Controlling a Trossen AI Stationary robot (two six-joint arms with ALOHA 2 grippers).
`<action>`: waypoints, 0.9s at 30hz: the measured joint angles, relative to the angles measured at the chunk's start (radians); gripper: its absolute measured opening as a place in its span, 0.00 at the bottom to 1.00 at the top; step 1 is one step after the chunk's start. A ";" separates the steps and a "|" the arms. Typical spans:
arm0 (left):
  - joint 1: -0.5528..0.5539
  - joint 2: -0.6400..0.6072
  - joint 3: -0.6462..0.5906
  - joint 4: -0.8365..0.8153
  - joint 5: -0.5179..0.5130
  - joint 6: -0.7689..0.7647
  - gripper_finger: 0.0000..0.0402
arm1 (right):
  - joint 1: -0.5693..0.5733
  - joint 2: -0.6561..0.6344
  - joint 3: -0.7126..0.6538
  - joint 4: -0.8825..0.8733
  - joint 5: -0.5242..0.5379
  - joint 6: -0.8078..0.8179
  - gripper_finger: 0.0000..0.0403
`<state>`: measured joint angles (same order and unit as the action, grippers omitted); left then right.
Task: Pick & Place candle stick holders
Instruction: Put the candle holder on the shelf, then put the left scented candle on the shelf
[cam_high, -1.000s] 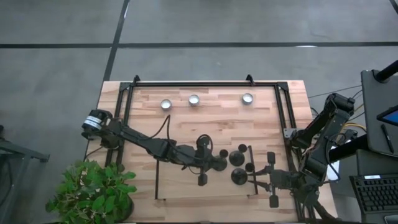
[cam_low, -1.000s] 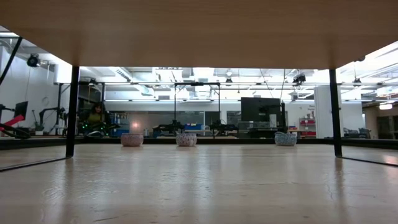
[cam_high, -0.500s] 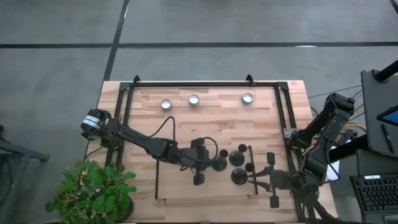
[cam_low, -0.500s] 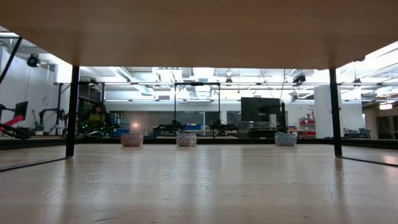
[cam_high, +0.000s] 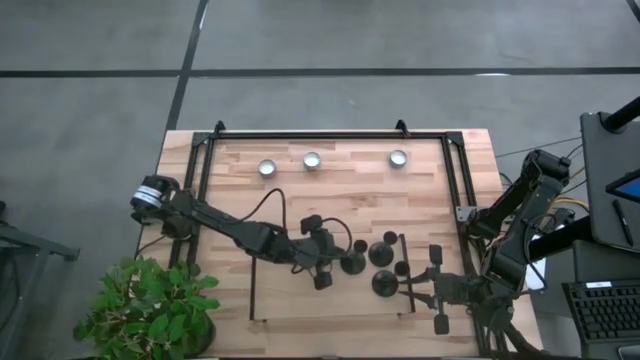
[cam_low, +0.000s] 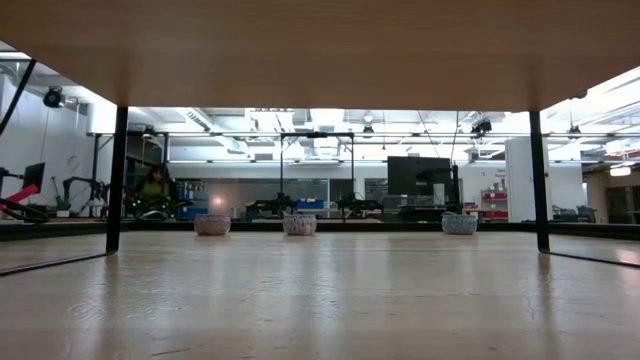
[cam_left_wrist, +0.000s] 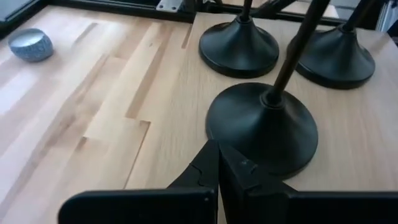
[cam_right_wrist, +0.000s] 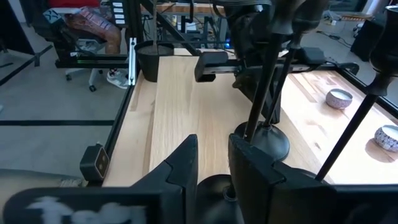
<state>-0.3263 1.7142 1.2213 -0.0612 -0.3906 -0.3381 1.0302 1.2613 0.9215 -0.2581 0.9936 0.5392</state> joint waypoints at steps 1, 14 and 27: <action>0.000 0.002 0.000 0.001 0.008 -0.009 0.00 | 0.000 0.000 0.000 0.000 0.000 0.000 0.22; -0.005 0.004 0.000 0.051 0.091 -0.033 0.00 | 0.000 0.000 0.000 0.000 0.000 0.000 0.19; -0.009 -0.074 -0.001 0.017 0.167 0.073 0.00 | 0.000 0.000 0.000 -0.003 0.000 -0.025 0.19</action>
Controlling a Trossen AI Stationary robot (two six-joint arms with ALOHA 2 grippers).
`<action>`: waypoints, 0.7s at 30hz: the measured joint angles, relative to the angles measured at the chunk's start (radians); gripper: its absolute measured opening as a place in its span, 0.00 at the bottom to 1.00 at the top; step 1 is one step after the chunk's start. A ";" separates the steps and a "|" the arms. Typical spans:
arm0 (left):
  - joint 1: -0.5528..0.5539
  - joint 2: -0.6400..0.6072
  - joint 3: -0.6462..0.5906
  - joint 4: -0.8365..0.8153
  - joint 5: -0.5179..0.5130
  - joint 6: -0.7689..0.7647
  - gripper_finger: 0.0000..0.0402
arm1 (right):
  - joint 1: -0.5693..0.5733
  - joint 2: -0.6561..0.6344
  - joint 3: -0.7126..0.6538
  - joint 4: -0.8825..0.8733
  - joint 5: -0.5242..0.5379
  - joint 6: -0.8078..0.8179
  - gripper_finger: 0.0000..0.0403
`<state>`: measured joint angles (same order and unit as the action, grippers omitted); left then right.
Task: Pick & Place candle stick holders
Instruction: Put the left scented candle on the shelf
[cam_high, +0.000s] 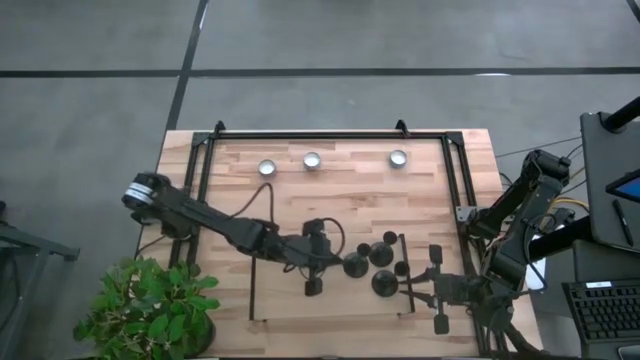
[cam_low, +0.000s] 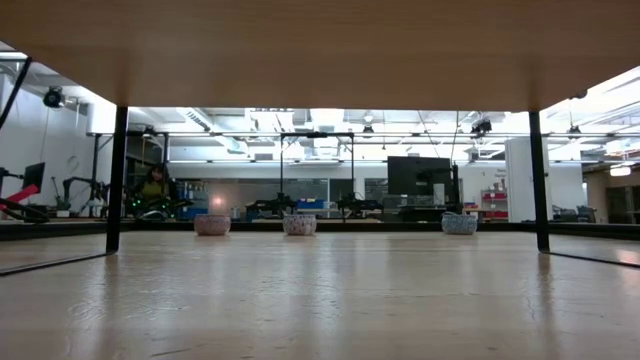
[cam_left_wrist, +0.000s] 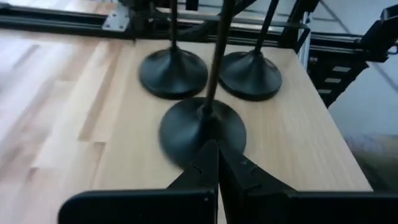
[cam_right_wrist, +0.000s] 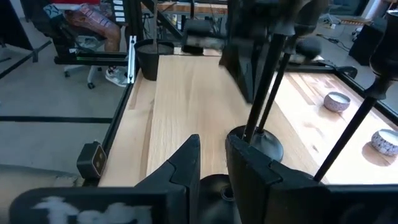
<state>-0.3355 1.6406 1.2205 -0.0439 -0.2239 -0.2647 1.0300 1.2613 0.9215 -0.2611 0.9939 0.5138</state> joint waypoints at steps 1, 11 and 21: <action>0.000 -0.021 0.000 -0.034 -0.007 0.002 0.00 | 0.000 0.000 0.000 -0.009 0.000 -0.005 0.19; 0.080 -0.243 0.000 -0.346 -0.313 -0.010 0.00 | -0.005 -0.033 0.000 -0.237 0.216 0.124 0.17; 0.479 -0.267 0.000 -0.479 0.025 -0.009 0.00 | -0.112 -0.142 -0.039 -0.469 0.245 0.275 0.10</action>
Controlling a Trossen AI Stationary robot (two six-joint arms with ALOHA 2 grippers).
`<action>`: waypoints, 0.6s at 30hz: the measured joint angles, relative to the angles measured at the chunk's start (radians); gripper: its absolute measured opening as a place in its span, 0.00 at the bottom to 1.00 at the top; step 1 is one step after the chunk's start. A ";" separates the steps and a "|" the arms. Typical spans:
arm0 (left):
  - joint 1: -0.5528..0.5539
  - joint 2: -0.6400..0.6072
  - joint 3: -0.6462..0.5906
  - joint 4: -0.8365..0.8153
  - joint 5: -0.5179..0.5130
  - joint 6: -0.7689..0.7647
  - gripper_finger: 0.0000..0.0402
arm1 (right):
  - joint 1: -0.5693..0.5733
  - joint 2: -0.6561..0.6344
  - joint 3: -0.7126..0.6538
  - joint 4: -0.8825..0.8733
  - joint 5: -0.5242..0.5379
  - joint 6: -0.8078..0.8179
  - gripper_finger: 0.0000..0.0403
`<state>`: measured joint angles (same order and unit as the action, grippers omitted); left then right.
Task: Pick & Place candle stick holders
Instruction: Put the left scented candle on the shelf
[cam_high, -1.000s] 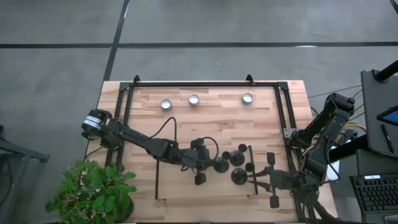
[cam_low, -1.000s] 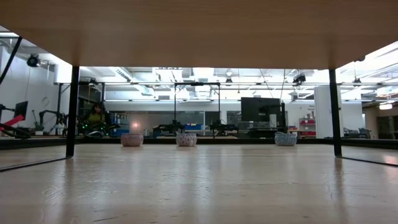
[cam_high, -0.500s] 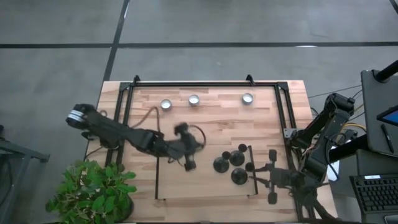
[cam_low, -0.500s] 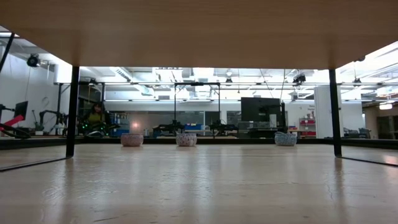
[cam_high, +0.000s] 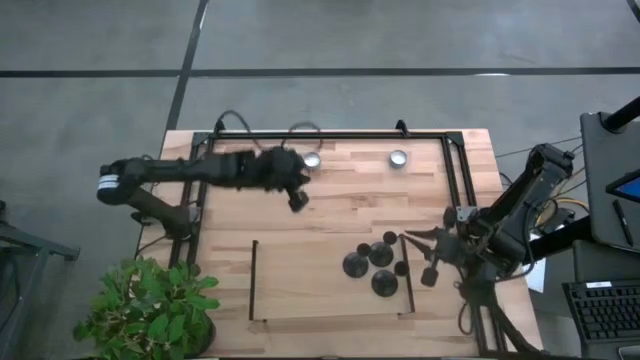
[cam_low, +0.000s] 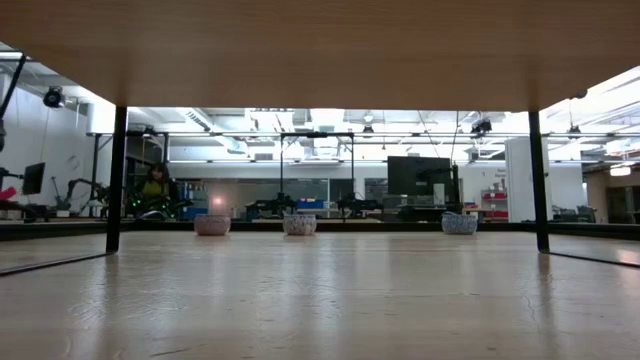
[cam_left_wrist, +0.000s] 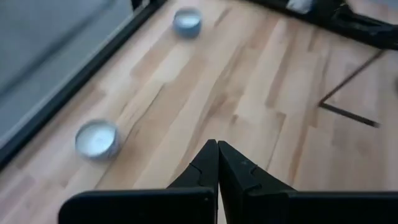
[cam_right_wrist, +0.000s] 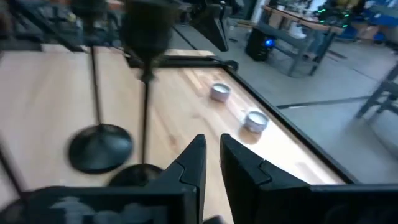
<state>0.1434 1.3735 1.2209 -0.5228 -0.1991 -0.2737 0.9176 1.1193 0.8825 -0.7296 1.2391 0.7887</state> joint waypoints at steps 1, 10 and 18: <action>0.045 0.007 0.000 -0.009 0.051 -0.009 0.00 | -0.015 -0.008 -0.009 0.000 0.000 -0.006 0.10; 0.348 0.051 0.000 -0.229 0.224 -0.034 0.09 | -0.098 -0.107 -0.126 0.000 -0.009 -0.005 0.09; 0.407 0.114 0.000 -0.324 0.191 0.052 0.33 | -0.102 -0.160 -0.184 0.012 -0.006 0.019 0.09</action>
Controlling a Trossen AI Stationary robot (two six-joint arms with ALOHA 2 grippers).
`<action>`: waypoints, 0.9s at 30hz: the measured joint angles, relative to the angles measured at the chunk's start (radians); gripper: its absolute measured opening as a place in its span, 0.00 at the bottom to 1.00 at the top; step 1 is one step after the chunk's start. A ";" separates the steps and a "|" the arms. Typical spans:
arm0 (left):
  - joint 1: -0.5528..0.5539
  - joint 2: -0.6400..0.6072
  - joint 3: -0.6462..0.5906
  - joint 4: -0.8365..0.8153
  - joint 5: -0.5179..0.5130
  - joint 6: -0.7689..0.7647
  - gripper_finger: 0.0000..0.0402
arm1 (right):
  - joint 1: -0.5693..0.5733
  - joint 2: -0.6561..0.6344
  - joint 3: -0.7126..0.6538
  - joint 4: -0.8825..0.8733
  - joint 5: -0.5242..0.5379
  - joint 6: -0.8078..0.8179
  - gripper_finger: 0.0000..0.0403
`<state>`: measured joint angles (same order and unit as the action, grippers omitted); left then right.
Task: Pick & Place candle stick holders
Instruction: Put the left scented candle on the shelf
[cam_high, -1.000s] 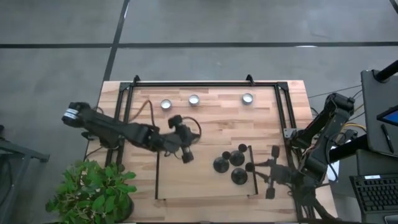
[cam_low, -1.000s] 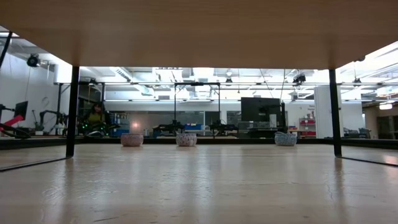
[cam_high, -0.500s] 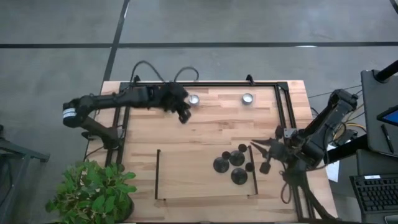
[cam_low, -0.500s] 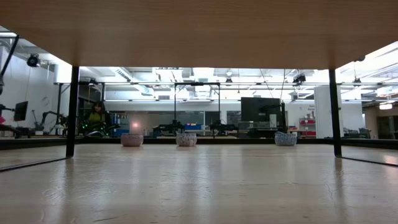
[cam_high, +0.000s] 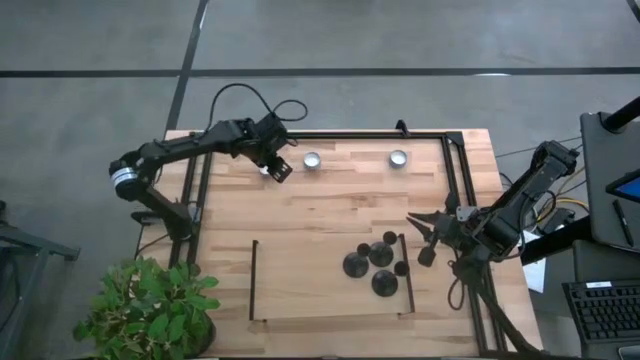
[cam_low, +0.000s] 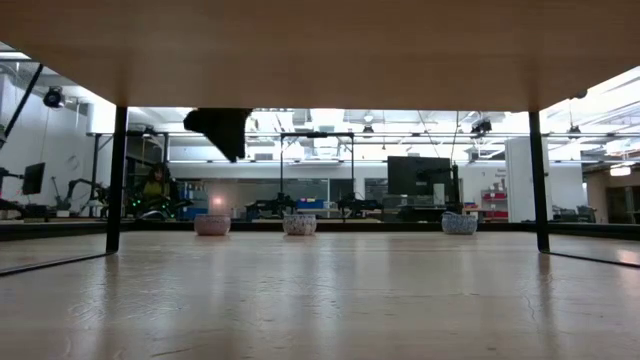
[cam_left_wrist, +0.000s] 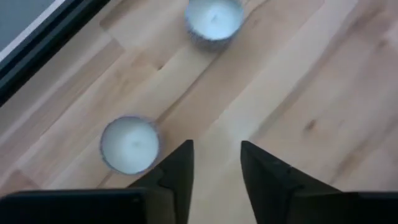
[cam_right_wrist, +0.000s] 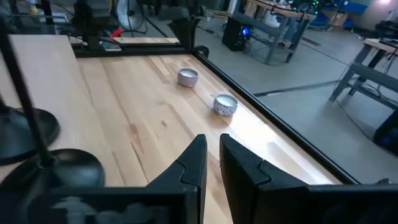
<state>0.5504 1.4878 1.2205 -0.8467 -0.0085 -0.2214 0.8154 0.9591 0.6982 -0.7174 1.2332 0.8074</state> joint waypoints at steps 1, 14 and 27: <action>0.002 0.014 0.000 0.000 -0.002 0.004 0.34 | 0.000 -0.002 -0.005 0.000 0.000 0.002 0.09; 0.031 0.188 0.000 -0.026 -0.042 0.036 0.36 | 0.000 -0.001 -0.016 0.021 -0.003 0.005 0.09; 0.048 0.243 0.000 -0.019 -0.117 0.056 0.34 | 0.000 -0.001 -0.016 0.028 -0.011 0.005 0.09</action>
<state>0.5981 1.7305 1.2205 -0.8653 -0.1257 -0.1655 0.8154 0.9585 0.6823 -0.6895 1.2226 0.8124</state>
